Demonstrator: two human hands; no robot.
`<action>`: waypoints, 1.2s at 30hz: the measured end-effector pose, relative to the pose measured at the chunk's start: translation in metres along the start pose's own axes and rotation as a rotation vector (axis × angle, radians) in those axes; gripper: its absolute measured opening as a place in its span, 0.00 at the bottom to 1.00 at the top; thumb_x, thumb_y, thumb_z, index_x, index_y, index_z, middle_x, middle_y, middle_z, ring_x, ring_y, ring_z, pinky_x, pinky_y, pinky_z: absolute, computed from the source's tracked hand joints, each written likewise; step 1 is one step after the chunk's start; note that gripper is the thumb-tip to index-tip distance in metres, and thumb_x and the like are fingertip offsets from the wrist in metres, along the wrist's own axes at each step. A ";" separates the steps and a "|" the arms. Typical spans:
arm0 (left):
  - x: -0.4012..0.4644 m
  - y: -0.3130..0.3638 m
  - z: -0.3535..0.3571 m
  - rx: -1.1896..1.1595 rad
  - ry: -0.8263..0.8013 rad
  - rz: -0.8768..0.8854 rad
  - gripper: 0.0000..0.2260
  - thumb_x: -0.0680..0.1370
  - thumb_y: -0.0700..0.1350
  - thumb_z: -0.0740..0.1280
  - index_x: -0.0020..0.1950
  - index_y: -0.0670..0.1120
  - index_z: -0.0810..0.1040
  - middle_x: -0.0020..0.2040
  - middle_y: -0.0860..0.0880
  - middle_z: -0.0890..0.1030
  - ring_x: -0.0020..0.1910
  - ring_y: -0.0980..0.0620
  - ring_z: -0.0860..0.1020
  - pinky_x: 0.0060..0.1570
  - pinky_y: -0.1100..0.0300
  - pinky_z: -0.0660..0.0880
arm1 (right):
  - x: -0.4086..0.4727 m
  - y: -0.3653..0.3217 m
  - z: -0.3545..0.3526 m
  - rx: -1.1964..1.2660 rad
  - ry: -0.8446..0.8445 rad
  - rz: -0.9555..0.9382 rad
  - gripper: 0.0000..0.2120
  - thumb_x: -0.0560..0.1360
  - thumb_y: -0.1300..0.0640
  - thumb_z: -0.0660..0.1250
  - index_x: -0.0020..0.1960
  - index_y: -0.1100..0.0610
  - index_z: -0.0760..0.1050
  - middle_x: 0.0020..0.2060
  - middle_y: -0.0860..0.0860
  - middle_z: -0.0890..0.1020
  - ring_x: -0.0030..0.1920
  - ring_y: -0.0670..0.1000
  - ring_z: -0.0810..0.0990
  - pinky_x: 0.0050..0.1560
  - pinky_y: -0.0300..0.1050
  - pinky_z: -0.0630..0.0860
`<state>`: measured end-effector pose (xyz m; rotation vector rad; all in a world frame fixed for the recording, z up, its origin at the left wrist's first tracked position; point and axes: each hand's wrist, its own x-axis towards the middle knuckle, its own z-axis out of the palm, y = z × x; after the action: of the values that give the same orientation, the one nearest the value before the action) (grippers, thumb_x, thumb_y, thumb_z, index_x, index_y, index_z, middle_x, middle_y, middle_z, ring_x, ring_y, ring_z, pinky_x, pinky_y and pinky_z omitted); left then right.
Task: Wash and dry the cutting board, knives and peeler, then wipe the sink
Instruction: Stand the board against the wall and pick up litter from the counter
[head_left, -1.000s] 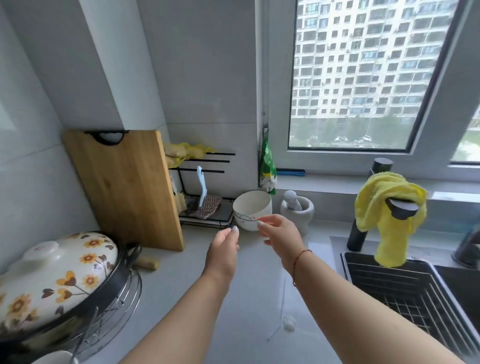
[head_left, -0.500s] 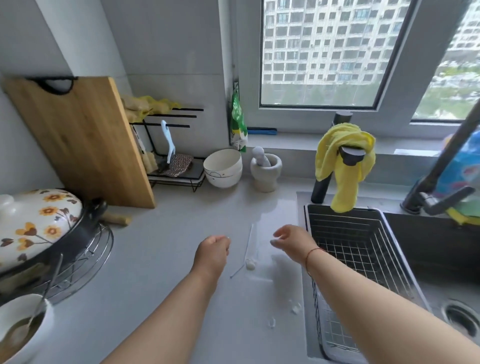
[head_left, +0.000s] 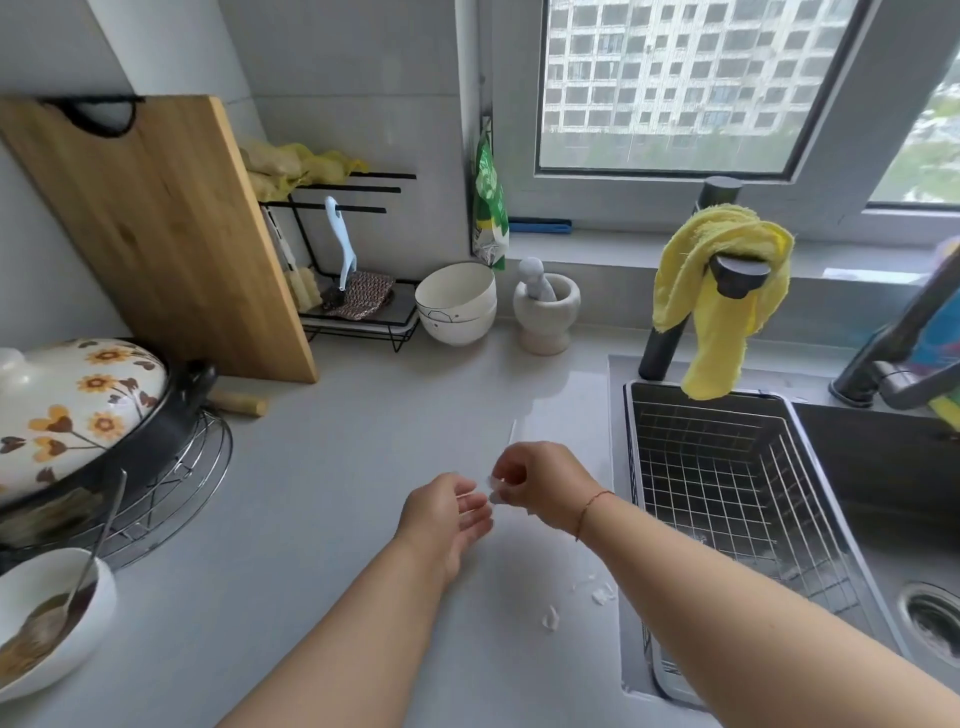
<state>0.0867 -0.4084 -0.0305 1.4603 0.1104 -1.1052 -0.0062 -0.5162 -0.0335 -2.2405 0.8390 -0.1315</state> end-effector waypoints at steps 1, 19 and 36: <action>-0.001 0.001 0.001 -0.075 -0.035 -0.065 0.12 0.82 0.42 0.56 0.47 0.36 0.74 0.41 0.39 0.78 0.38 0.43 0.76 0.43 0.52 0.77 | -0.002 -0.007 -0.005 -0.026 -0.075 -0.065 0.08 0.72 0.57 0.72 0.51 0.55 0.80 0.36 0.45 0.78 0.35 0.47 0.75 0.39 0.36 0.73; 0.015 0.004 -0.023 -0.342 0.026 -0.108 0.14 0.82 0.42 0.56 0.40 0.38 0.74 0.34 0.43 0.74 0.32 0.50 0.72 0.24 0.64 0.76 | 0.040 -0.026 0.024 -0.361 0.046 0.386 0.05 0.74 0.61 0.64 0.48 0.58 0.77 0.48 0.54 0.81 0.50 0.56 0.80 0.43 0.42 0.72; 0.009 -0.005 0.023 -0.486 -0.187 -0.211 0.19 0.81 0.52 0.59 0.44 0.36 0.75 0.37 0.41 0.76 0.35 0.46 0.75 0.40 0.56 0.76 | -0.002 -0.018 -0.079 -0.219 -0.170 0.268 0.09 0.72 0.52 0.72 0.46 0.59 0.82 0.33 0.48 0.82 0.33 0.45 0.80 0.32 0.36 0.75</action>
<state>0.0756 -0.4300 -0.0354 0.9212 0.3809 -1.2741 -0.0243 -0.5528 0.0362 -2.2735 1.0916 0.2857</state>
